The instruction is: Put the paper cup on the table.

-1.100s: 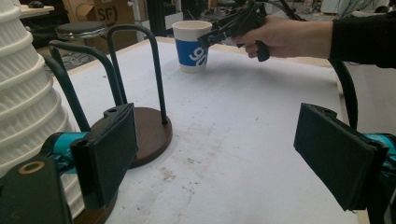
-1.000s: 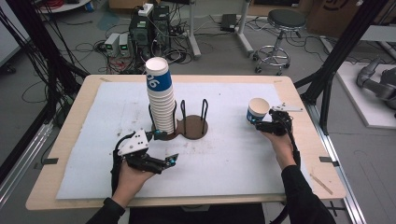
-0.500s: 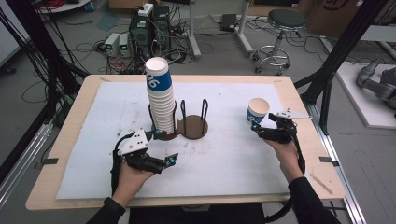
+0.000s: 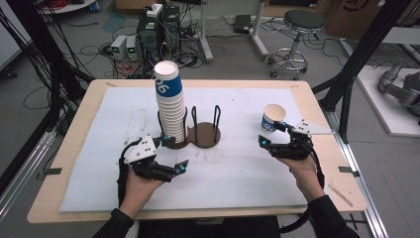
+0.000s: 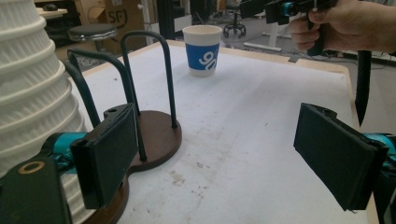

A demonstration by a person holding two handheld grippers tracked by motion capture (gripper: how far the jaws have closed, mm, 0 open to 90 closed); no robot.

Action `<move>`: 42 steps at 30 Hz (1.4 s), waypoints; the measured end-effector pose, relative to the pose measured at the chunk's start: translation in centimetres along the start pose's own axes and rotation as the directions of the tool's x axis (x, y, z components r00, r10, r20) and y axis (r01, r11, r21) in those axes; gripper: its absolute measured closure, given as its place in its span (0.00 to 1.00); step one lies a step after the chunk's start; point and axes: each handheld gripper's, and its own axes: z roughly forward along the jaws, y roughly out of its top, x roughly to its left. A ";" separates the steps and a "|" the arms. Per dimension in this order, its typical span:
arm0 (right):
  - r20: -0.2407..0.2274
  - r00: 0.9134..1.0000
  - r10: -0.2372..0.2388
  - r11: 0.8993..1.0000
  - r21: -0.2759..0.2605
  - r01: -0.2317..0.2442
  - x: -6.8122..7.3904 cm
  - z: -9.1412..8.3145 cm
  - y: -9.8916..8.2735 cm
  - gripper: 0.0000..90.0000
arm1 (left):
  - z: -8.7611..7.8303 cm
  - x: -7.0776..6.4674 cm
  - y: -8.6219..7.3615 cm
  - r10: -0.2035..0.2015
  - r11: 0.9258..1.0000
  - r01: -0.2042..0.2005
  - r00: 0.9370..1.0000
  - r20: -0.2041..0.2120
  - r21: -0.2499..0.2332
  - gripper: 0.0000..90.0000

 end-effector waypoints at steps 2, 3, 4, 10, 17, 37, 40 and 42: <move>-0.025 1.000 -0.018 1.000 -0.007 0.018 0.5 -0.2 0.2 0.16 | 0.1 0.1 0.1 -0.001 1.000 0.001 1.000 0.004 -0.004 0.15; -0.041 0.999 -0.025 1.000 -0.005 0.025 0.7 -0.3 0.3 0.16 | 0.2 0.1 0.2 0.000 1.000 0.000 1.000 0.006 -0.005 0.15; -0.054 0.998 -0.034 0.999 -0.005 0.033 0.9 -0.3 0.4 0.16 | 0.3 0.2 0.3 0.001 1.000 -0.001 1.000 0.009 -0.008 0.15; -0.166 0.982 -0.086 0.996 -0.041 0.081 2.0 -0.2 0.9 0.16 | 0.0 0.3 0.5 0.007 1.000 -0.006 1.000 0.015 -0.028 0.15; -0.228 0.967 -0.115 0.993 -0.053 0.106 3.0 -0.3 1.4 0.16 | -0.5 0.8 0.6 0.008 1.000 -0.008 1.000 -0.002 -0.029 0.15; -0.255 0.960 -0.117 0.993 -0.046 0.108 3.3 0.3 1.6 0.16 | -2.4 1.0 2.0 -0.006 0.995 0.006 1.000 0.008 -0.104 0.15; -0.257 0.960 -0.109 0.994 -0.038 0.103 3.3 0.3 1.6 0.16 | -2.3 1.0 2.0 -0.005 0.995 0.006 1.000 0.015 -0.101 0.15; -0.262 0.960 -0.104 0.995 -0.037 0.098 3.3 0.3 1.5 0.16 | -2.2 1.0 2.0 -0.004 0.995 0.006 1.000 0.017 -0.098 0.15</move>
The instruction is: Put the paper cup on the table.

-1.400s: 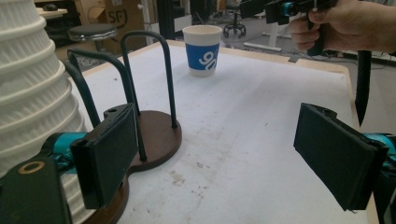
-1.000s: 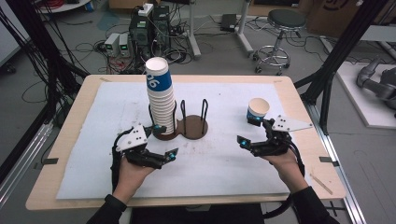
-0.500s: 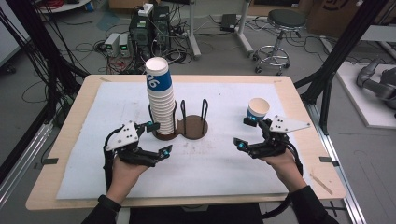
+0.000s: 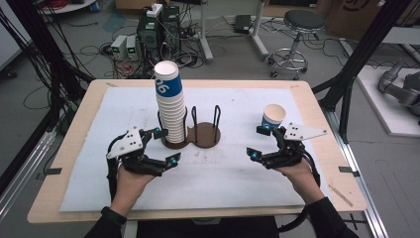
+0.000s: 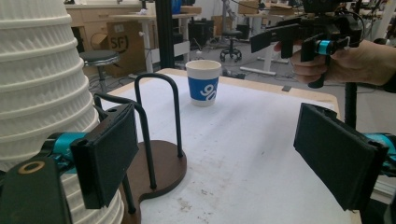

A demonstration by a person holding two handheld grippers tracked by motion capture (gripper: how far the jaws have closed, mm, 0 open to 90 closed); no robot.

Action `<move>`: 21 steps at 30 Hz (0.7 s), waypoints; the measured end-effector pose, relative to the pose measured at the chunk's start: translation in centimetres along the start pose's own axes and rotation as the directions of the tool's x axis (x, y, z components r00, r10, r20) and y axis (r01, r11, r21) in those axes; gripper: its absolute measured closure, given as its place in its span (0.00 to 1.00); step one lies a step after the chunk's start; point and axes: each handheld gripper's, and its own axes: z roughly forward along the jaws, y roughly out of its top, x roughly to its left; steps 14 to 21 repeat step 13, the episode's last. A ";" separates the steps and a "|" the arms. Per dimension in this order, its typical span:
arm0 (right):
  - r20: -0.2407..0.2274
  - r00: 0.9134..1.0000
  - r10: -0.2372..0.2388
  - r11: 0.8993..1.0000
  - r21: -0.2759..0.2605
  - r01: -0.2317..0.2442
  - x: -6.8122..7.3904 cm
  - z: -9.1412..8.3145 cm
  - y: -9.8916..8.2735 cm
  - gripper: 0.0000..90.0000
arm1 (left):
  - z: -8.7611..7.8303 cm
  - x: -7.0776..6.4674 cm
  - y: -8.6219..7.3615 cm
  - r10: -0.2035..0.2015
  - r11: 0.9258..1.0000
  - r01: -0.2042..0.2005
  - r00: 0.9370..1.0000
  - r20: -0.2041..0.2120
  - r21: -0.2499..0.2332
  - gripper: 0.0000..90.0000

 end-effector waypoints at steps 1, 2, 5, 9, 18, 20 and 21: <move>0.005 1.000 -0.002 1.000 0.001 0.002 0.0 0.0 0.0 0.16 | 0.0 0.0 0.0 0.000 1.000 0.000 1.000 0.001 0.000 0.15; 0.004 1.000 -0.001 1.000 0.002 0.001 0.0 0.0 0.0 0.16 | 0.0 0.0 0.0 0.000 1.000 0.000 1.000 0.000 0.000 0.15; 0.001 1.000 -0.004 1.000 0.004 0.004 0.0 0.0 0.0 0.16 | 0.0 0.1 0.0 0.000 1.000 0.000 1.000 0.000 0.001 0.15; -0.005 1.000 -0.011 1.000 0.005 0.011 0.0 0.0 0.0 0.16 | 0.0 0.2 -0.1 -0.006 1.000 0.006 1.000 -0.006 0.005 0.15; -0.005 1.000 -0.005 1.000 0.007 0.005 -0.1 0.1 -0.1 0.16 | 0.1 0.3 -0.3 -0.011 1.000 0.011 1.000 -0.007 0.018 0.15; -0.005 1.000 -0.005 1.000 0.007 0.005 -0.1 0.1 -0.1 0.16 | 0.1 0.3 -0.3 -0.011 1.000 0.011 1.000 -0.007 0.018 0.15; -0.005 1.000 -0.005 1.000 0.007 0.005 -0.1 0.1 -0.1 0.16 | 0.1 0.3 -0.3 -0.011 1.000 0.011 1.000 -0.007 0.018 0.15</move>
